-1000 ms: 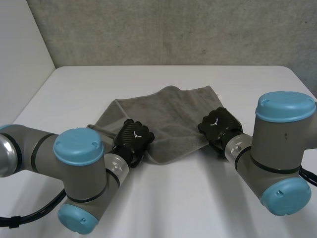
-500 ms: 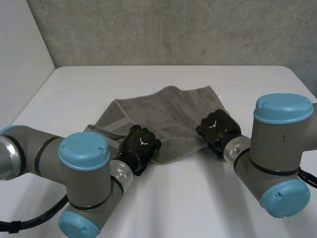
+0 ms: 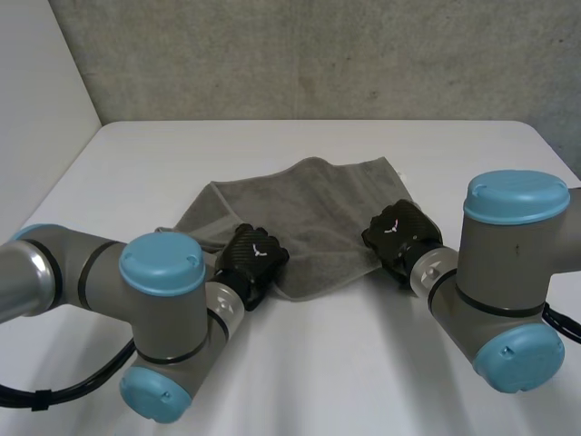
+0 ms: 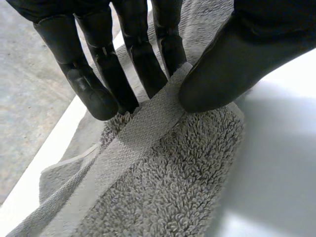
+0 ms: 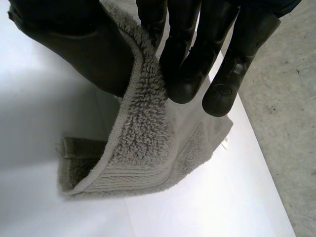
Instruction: Fold the towel.
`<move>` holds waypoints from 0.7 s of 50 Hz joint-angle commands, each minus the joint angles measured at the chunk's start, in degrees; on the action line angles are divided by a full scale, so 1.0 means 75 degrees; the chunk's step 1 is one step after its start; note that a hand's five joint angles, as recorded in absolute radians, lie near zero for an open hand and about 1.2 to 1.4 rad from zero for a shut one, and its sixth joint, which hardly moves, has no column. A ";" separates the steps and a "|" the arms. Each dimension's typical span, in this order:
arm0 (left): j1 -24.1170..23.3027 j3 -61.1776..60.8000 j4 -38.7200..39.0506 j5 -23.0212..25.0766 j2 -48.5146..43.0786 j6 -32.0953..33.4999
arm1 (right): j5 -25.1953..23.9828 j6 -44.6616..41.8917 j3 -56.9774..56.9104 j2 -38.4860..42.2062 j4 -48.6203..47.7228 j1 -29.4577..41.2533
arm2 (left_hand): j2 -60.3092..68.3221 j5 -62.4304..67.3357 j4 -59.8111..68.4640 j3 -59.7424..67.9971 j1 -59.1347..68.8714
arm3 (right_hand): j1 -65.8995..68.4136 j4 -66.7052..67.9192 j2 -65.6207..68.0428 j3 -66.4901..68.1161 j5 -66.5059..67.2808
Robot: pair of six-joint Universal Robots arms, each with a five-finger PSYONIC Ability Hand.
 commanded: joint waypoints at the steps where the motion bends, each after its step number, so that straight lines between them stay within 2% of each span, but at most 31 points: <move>1: 0.0479 0.0010 -0.0013 -0.0409 0.0977 -0.0137 | 0.0057 0.0050 -0.0274 -0.0256 0.0062 -0.0293 | -0.0852 -0.1934 -0.0939 -0.1076 -0.0455 | 0.0422 0.0417 0.0502 0.0420 0.0377; 5: 0.0656 0.0033 0.0010 -0.0422 0.1613 -0.0231 | 0.0057 0.0156 -0.0392 -0.0913 0.0098 -0.0328 | -0.0852 -0.1934 -0.0939 -0.1076 -0.0455 | 0.0422 0.0417 0.0502 0.0420 0.0377; 8: 0.0914 0.0069 0.0010 -0.0422 0.2340 -0.0618 | 0.0057 0.0320 -0.0579 -0.1930 0.0214 -0.0456 | -0.0852 -0.1934 -0.0939 -0.1076 -0.0455 | 0.0422 0.0417 0.0502 0.0420 0.0377; 9: 0.1111 0.0080 0.0010 -0.0410 0.2758 -0.1012 | 0.0057 0.0320 -0.0580 -0.1933 0.0215 -0.0457 | -0.0852 -0.1934 -0.0939 -0.1076 -0.0455 | 0.0422 0.0417 0.0502 0.0420 0.0377; 10: 0.1113 0.0080 0.0010 -0.0410 0.2762 -0.1016 | 0.0045 0.0332 -0.0696 -0.2176 0.0470 -0.0562 | -0.0852 -0.1934 -0.0939 -0.1076 -0.0455 | 0.0422 0.0417 0.0502 0.0420 0.0377; 12: 0.1509 0.0127 -0.0002 -0.0387 0.3333 -0.1716 | -0.0002 0.0343 -0.0849 -0.2390 0.0860 -0.0656 | -0.0852 -0.1934 -0.0939 -0.1076 -0.0455 | 0.0422 0.0417 0.0502 0.0420 0.0377; 14: 0.1720 0.0150 -0.0013 -0.0375 0.3510 -0.1951 | -0.0049 0.0343 -0.1037 -0.2565 0.1305 -0.0738 | -0.0852 -0.1934 -0.0939 -0.1076 -0.0455 | 0.0422 0.0417 0.0502 0.0420 0.0377; 16: 0.1886 0.0162 -0.0060 -0.0363 0.3594 -0.2106 | -0.0072 0.0250 -0.1328 -0.2717 0.2284 -0.0820 | -0.0852 -0.1934 -0.0939 -0.1076 -0.0455 | 0.0422 0.0417 0.0502 0.0420 0.0377; 17: 0.2014 0.0186 -0.0083 -0.0340 0.3605 -0.2187 | -0.0072 0.0250 -0.1330 -0.2718 0.2289 -0.0820 | -0.0852 -0.1934 -0.0939 -0.1076 -0.0455 | 0.0422 0.0417 0.0502 0.0420 0.0377; 19: 0.2120 0.0163 -0.0153 -0.0340 0.3594 -0.2211 | -0.0165 0.0122 -0.1551 -0.2695 0.3211 -0.0937 | -0.0852 -0.1934 -0.0939 -0.1076 -0.0455 | 0.0422 0.0417 0.0502 0.0420 0.0377; 23: 0.2179 0.0022 -0.0388 -0.0340 0.3175 -0.2246 | -0.0387 -0.0206 -0.1599 -0.2554 0.3752 -0.1089 | -0.0852 -0.1934 -0.0939 -0.1076 -0.0455 | 0.0422 0.0417 0.0502 0.0420 0.0377; 26: 0.2167 0.0022 -0.0459 -0.0351 0.2820 -0.2246 | -0.0541 -0.0557 -0.1599 -0.2123 0.3789 -0.1195 | -0.0852 -0.1934 -0.0939 -0.1076 -0.0455 | 0.0422 0.0417 0.0502 0.0420 0.0377; 31: 0.2191 0.0337 -0.0634 -0.0316 0.1570 -0.2246 | -0.0529 -0.1016 -0.1787 -0.1429 0.3766 -0.1324 | -0.0852 -0.1934 -0.0939 -0.1076 -0.0455 | 0.0422 0.0417 0.0502 0.0420 0.0377; 35: 0.2167 0.0912 -0.0634 -0.0304 0.0969 -0.2235 | -0.0506 -0.1168 -0.2720 -0.0460 0.3300 -0.1208 | -0.0852 -0.1934 -0.0939 -0.1076 -0.0455 | 0.0422 0.0417 0.0502 0.0420 0.0377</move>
